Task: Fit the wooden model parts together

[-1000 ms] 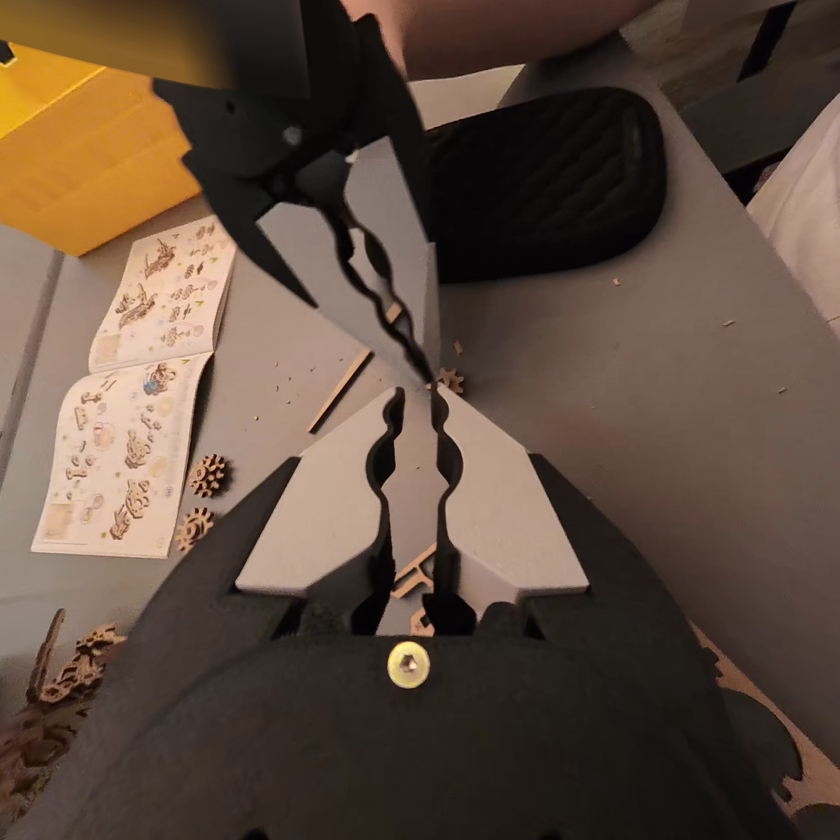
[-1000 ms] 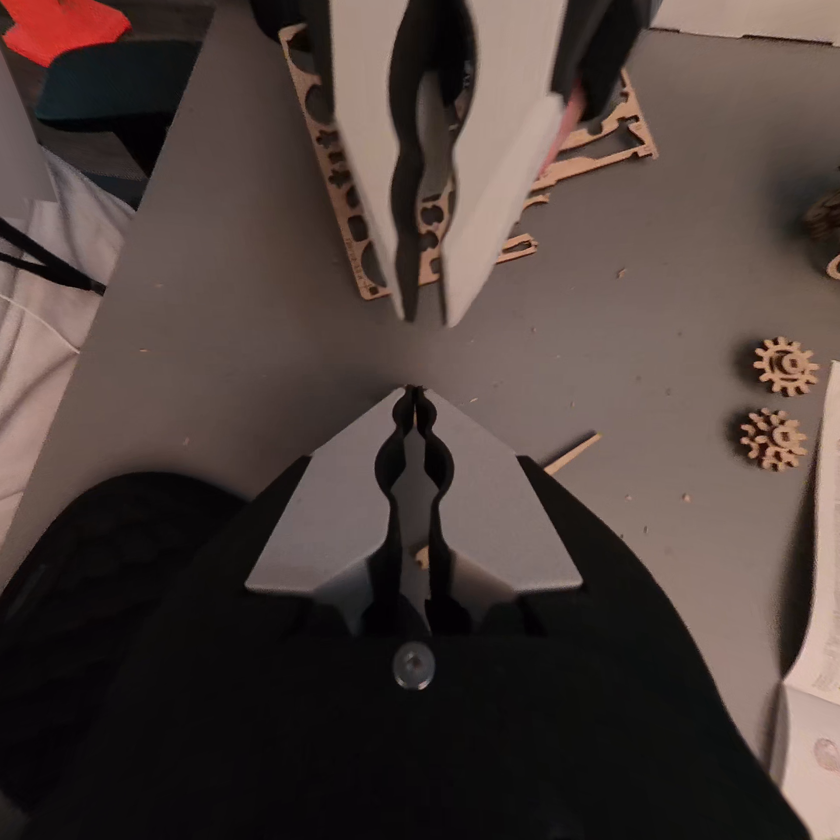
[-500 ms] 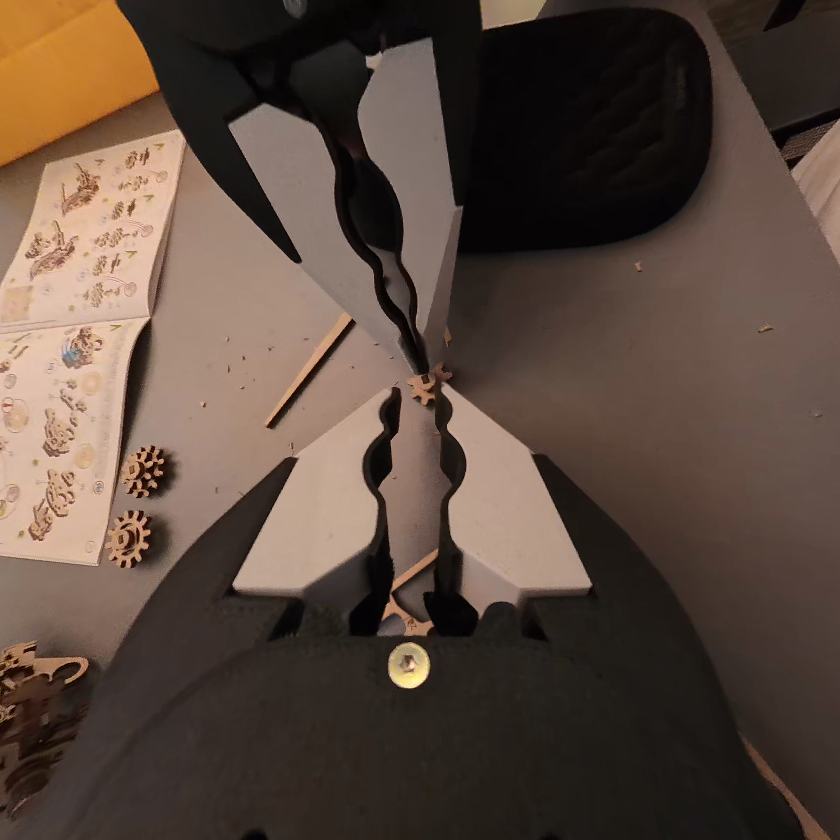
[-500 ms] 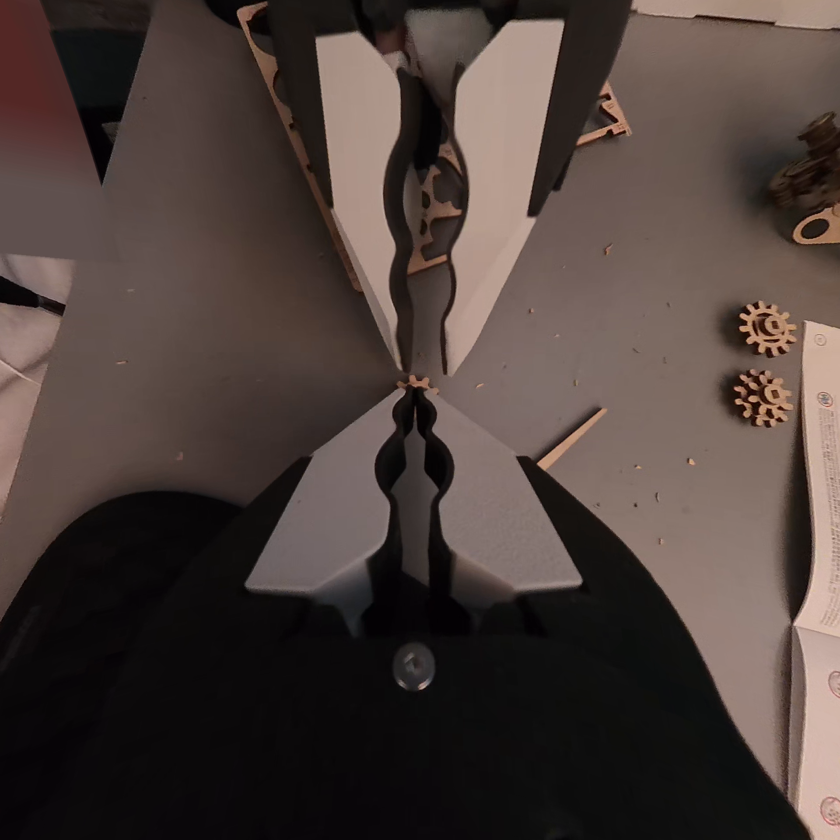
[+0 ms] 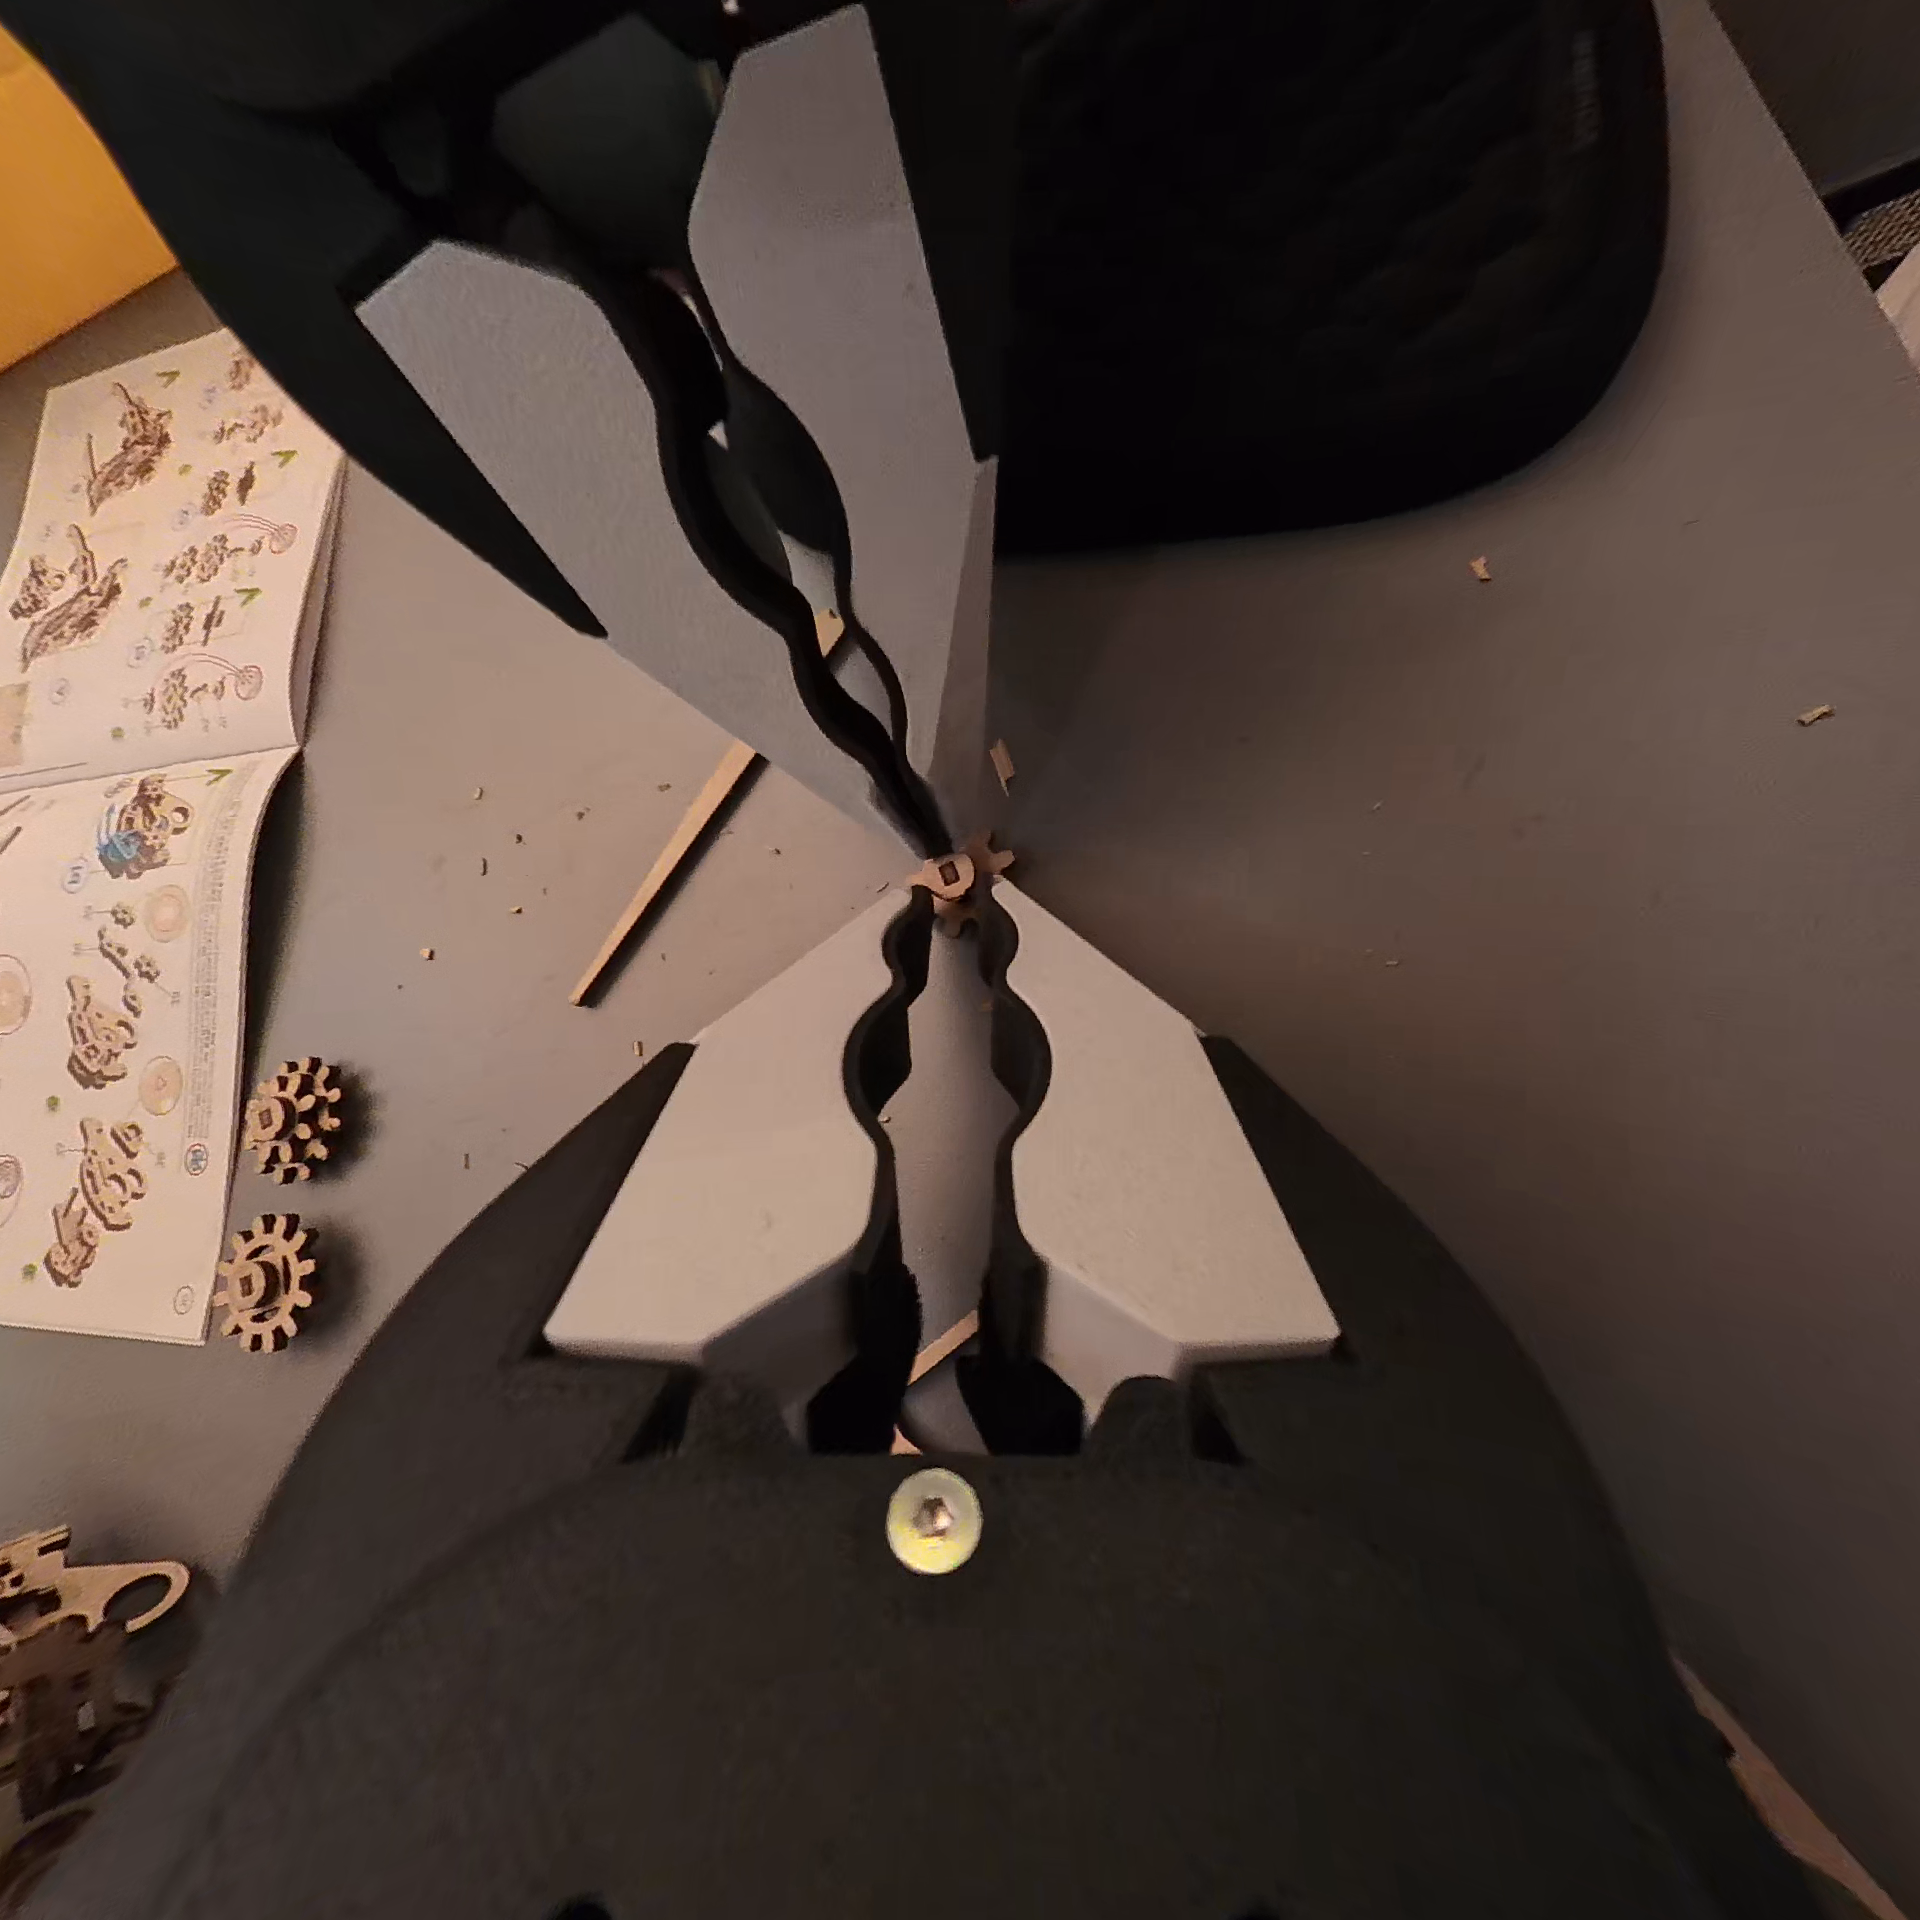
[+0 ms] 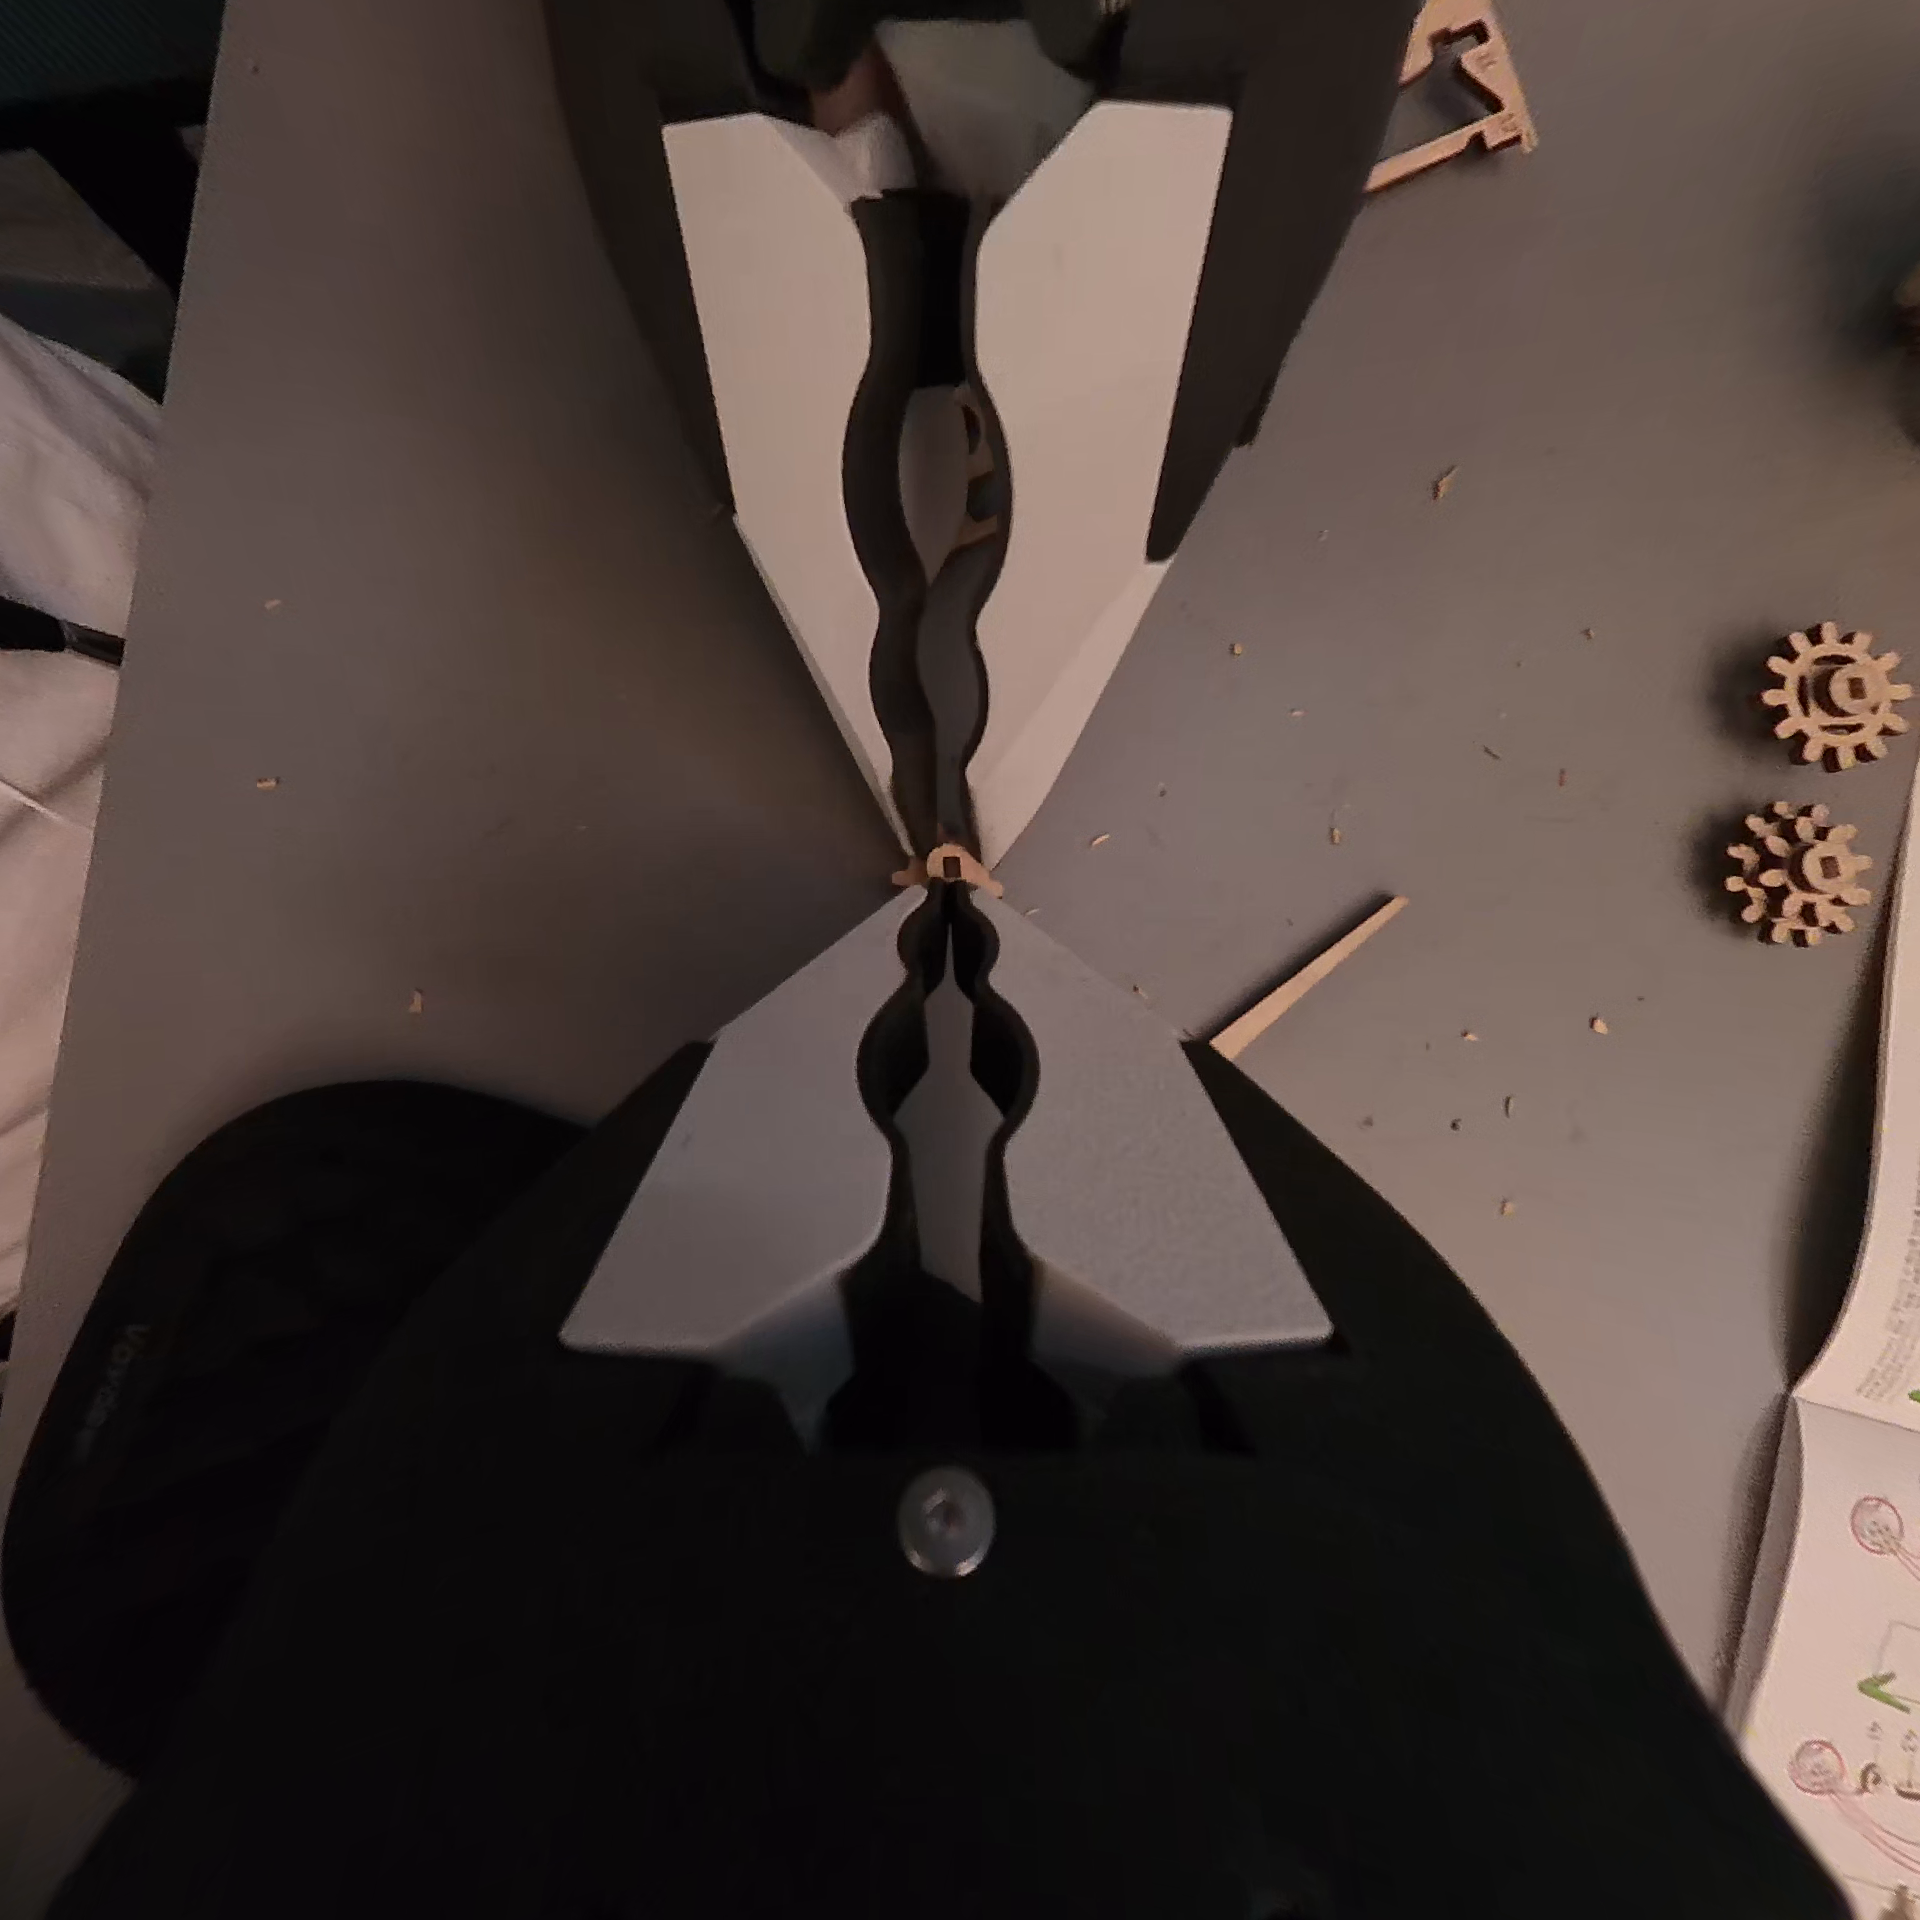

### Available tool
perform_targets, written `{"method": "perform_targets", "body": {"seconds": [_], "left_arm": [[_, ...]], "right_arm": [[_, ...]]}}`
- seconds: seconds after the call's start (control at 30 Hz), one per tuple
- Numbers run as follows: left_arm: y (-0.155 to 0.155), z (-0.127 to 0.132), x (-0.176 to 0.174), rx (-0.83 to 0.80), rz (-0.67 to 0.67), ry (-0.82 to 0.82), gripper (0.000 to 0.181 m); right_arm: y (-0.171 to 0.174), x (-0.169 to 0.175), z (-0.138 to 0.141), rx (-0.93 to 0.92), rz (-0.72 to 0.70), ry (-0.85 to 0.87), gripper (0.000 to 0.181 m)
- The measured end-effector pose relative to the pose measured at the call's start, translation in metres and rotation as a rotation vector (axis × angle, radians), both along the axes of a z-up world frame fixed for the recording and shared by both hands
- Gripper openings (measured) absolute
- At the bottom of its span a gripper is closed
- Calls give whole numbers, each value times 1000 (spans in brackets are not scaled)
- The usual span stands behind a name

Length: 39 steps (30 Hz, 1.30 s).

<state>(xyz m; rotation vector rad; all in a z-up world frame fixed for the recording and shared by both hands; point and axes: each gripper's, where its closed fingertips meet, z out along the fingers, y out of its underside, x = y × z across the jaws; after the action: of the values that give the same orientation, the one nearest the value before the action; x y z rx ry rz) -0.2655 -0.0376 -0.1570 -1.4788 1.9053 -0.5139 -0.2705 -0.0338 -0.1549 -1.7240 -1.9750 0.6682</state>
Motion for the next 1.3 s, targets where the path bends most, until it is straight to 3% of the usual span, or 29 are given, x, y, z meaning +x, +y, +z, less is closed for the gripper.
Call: {"method": "perform_targets", "body": {"seconds": [0.5, 0.83, 1.3], "left_arm": [[0, 0, 1, -13, -25, -39, 6], [-1, 0, 1, -7, -12, -53, 6], [-1, -1, 1, -36, -7, -67, 6]], "right_arm": [[-1, 2, -2, 18, 30, -272, 0], [-2, 2, -2, 67, 45, -326, 0], [-2, 1, -2, 29, 26, -268, 0]]}}
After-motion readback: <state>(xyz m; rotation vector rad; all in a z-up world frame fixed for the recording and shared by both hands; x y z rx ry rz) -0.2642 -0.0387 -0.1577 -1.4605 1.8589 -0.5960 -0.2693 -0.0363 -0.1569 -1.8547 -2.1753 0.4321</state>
